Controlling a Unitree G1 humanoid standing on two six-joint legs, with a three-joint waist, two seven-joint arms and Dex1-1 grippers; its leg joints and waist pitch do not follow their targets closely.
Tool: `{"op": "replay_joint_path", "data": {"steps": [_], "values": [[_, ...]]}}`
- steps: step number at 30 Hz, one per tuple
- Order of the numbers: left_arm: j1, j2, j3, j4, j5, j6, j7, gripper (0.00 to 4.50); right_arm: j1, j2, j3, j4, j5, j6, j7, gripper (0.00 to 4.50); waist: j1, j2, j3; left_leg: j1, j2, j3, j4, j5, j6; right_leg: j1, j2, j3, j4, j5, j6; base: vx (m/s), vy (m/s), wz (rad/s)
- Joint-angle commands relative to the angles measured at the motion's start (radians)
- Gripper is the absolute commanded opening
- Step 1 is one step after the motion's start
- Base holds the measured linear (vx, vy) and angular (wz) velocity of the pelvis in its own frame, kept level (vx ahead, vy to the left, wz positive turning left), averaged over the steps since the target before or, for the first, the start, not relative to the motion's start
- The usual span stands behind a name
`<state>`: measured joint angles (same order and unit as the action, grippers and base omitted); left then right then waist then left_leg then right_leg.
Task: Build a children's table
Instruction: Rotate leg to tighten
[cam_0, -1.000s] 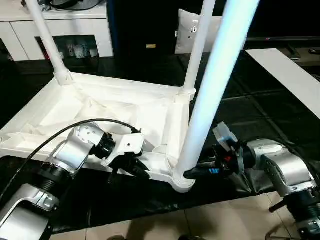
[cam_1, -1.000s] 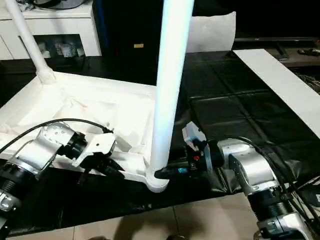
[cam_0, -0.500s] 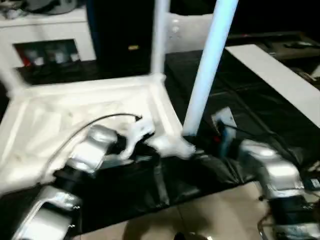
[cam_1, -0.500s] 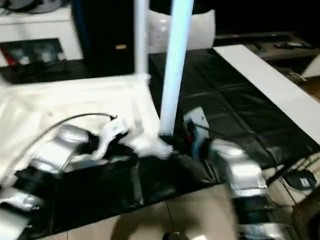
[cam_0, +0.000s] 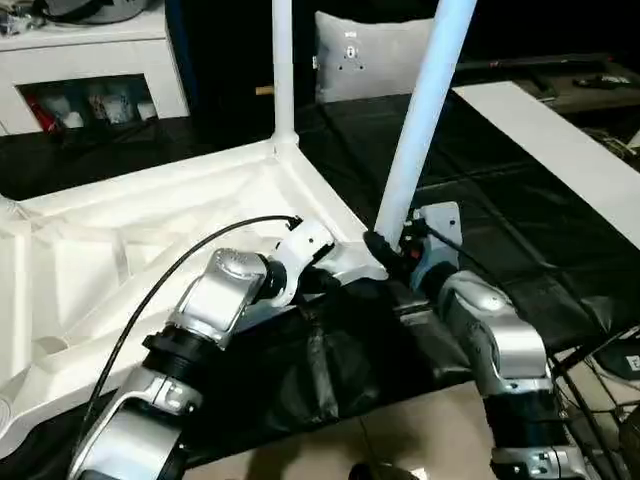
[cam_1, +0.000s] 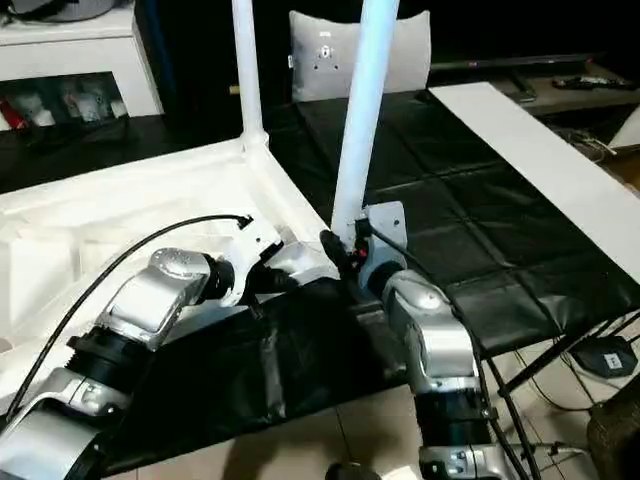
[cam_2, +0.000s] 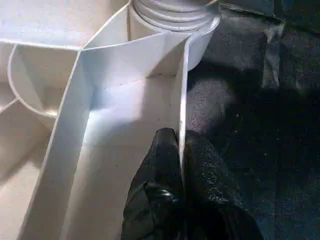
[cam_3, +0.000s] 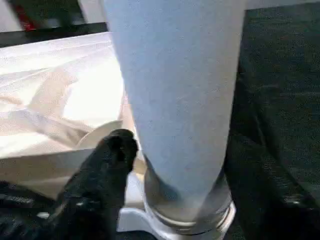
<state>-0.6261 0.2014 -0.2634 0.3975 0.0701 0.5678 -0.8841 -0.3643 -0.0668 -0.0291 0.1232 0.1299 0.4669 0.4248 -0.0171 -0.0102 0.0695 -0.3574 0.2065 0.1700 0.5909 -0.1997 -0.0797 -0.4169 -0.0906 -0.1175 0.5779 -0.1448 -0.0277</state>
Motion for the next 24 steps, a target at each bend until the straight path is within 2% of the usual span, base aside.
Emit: {"op": "replay_joint_path", "data": {"steps": [1, 2, 4, 7, 8, 11, 13, 16, 17, 18, 19, 21, 22, 23, 24], "values": [[0.001, -0.004, -0.005, -0.046, -0.049, -0.064, -0.034, 0.00, 0.016, 0.001, 0.071, -0.038, 0.050, 0.003, 0.091, 3.25, 0.008, 0.000, -0.069, -0.006, 0.014, 0.000, -0.062, -0.127, 0.091, 0.072, -0.049, 0.054, -0.066, -0.259, -0.187, 0.000, 0.000, 0.00], [0.003, -0.001, -0.006, -0.047, -0.048, -0.067, -0.040, 0.00, 0.019, -0.004, 0.069, -0.041, 0.050, 0.004, 0.096, 3.52, 0.009, 0.001, -0.067, -0.005, 0.015, 0.000, -0.063, -0.138, 0.089, 0.072, -0.049, 0.053, -0.068, -0.284, -0.182, 0.000, 0.000, 0.00], [0.017, 0.043, -0.015, -0.046, -0.048, -0.100, -0.102, 0.00, 0.036, -0.069, 0.048, -0.067, 0.090, 0.026, 0.174, 3.61, 0.011, 0.000, -0.065, -0.003, 0.015, -0.001, -0.064, -0.155, 0.084, 0.072, -0.048, 0.052, -0.073, -0.318, -0.169, 0.000, 0.000, 0.00], [0.027, 0.083, -0.029, -0.048, -0.056, -0.135, -0.166, 0.00, 0.042, -0.133, 0.043, -0.070, 0.112, 0.021, 0.264, 3.86, 0.015, 0.000, -0.064, -0.002, 0.016, -0.001, -0.065, -0.175, 0.082, 0.069, -0.049, 0.053, -0.075, -0.347, -0.157, 0.000, 0.000, 0.00], [0.034, 0.113, -0.044, -0.050, -0.057, -0.173, -0.218, 0.00, 0.041, -0.183, 0.049, -0.068, 0.120, 0.015, 0.335, 3.95, 0.018, 0.002, -0.064, -0.001, 0.017, -0.002, -0.065, -0.176, 0.078, 0.068, -0.050, 0.053, -0.076, -0.359, -0.154, 0.000, 0.000, 0.00], [0.040, 0.145, -0.061, -0.056, -0.061, -0.205, -0.275, 0.00, 0.038, -0.235, 0.060, -0.066, 0.128, 0.000, 0.417, 4.17, 0.022, 0.000, -0.064, -0.001, 0.020, -0.002, -0.065, -0.171, 0.079, 0.067, -0.050, 0.055, -0.073, -0.337, -0.159, 0.000, 0.000, 0.00], [0.051, 0.194, -0.090, -0.069, -0.068, -0.262, -0.368, 0.00, 0.030, -0.300, 0.075, -0.067, 0.152, -0.016, 0.533, 4.45, 0.028, 0.003, -0.066, 0.001, 0.021, 0.000, -0.064, -0.156, 0.084, 0.066, -0.052, 0.058, -0.068, -0.304, -0.177, 0.000, 0.000, 0.00], [0.055, 0.244, -0.118, -0.076, -0.071, -0.294, -0.459, 0.00, 0.011, -0.369, 0.109, -0.044, 0.150, -0.065, 0.645, 4.48, 0.038, 0.003, -0.066, 0.005, 0.024, 0.001, -0.065, -0.160, 0.087, 0.065, -0.052, 0.058, -0.063, -0.278, -0.195, 0.000, 0.000, 0.00], [0.050, 0.268, -0.135, -0.062, -0.062, -0.336, -0.502, 0.00, -0.008, -0.397, 0.136, -0.014, 0.138, -0.095, 0.698, 4.48, 0.041, 0.002, -0.065, 0.005, 0.023, 0.001, -0.066, -0.164, 0.084, 0.065, -0.051, 0.058, -0.061, -0.282, -0.198, 0.000, 0.000, 0.00], [0.047, 0.277, -0.143, -0.058, -0.060, -0.351, -0.521, 0.00, -0.014, -0.409, 0.149, -0.006, 0.139, -0.100, 0.729, 4.48, 0.042, 0.002, -0.064, 0.006, 0.023, 0.002, -0.067, -0.171, 0.082, 0.064, -0.050, 0.059, -0.063, -0.292, -0.197, 0.000, 0.000, 0.00], [0.045, 0.288, -0.150, -0.055, -0.061, -0.366, -0.544, 0.00, -0.021, -0.420, 0.163, -0.001, 0.143, -0.099, 0.766, 4.48, 0.047, 0.003, -0.063, 0.013, 0.025, 0.004, -0.067, -0.181, 0.076, 0.060, -0.052, 0.061, -0.065, -0.305, -0.197, 0.000, 0.000, 0.00], [0.042, 0.301, -0.162, -0.055, -0.062, -0.381, -0.573, 0.00, -0.028, -0.429, 0.177, 0.002, 0.156, -0.092, 0.819, 4.48, 0.051, 0.005, -0.062, 0.010, 0.027, 0.002, -0.069, -0.179, 0.071, 0.063, -0.052, 0.061, -0.061, -0.297, -0.203, 0.000, 0.000, 0.00], [0.038, 0.307, -0.168, -0.053, -0.062, -0.389, -0.586, 0.00, -0.034, -0.431, 0.184, 0.009, 0.162, -0.091, 0.844, 4.48, 0.053, -0.002, -0.063, 0.012, 0.029, 0.004, -0.068, -0.184, 0.071, 0.063, -0.052, 0.061, -0.062, -0.292, -0.206, 0.000, 0.000, 0.00], [0.036, 0.310, -0.171, -0.052, -0.061, -0.395, -0.594, 0.00, -0.038, -0.432, 0.189, 0.014, 0.165, -0.090, 0.858, 4.48, 0.057, 0.000, -0.064, 0.011, 0.028, 0.003, -0.067, -0.172, 0.070, 0.064, -0.053, 0.062, -0.058, -0.284, -0.207, 0.000, 0.000, 0.00], [0.036, 0.310, -0.171, -0.052, -0.061, -0.395, -0.594, 0.00, -0.038, -0.432, 0.189, 0.014, 0.165, -0.090, 0.858, 4.31, 0.058, 0.000, -0.064, 0.010, 0.029, 0.003, -0.068, -0.166, 0.069, 0.065, -0.054, 0.062, -0.057, -0.281, -0.208, 0.000, 0.000, 0.00]]}}
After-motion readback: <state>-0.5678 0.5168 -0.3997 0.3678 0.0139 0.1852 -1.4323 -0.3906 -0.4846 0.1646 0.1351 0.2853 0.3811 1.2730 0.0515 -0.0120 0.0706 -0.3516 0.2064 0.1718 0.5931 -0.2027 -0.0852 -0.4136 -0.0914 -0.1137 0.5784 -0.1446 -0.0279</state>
